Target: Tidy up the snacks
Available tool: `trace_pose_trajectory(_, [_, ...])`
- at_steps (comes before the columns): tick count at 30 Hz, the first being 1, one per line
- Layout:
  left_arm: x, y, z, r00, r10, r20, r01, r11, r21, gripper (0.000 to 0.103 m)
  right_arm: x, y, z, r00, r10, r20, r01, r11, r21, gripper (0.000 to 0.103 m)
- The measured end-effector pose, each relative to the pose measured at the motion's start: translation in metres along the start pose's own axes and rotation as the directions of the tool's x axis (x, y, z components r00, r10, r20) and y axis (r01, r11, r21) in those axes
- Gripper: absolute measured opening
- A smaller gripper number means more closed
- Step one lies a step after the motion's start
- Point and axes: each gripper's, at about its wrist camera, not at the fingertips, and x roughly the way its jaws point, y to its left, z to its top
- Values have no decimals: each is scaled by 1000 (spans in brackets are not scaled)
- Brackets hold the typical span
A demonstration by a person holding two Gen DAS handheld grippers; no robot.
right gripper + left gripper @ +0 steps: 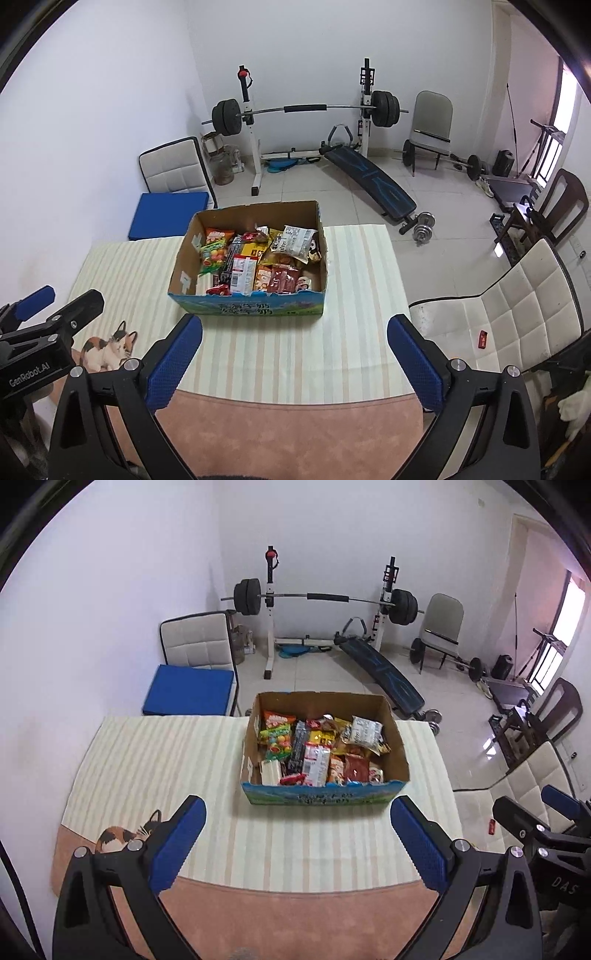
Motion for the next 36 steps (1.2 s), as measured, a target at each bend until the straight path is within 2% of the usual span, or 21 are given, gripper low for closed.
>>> trace_pose_trajectory(18, [58, 1, 16, 999, 51, -17, -50, 999, 13, 102, 59, -1, 28, 998, -65, 18, 65, 998, 2, 103])
trace_pose_trajectory(36, [68, -3, 16, 998, 54, -33, -53, 998, 20, 102, 79, 2, 30, 998, -64, 5, 65, 998, -9, 103])
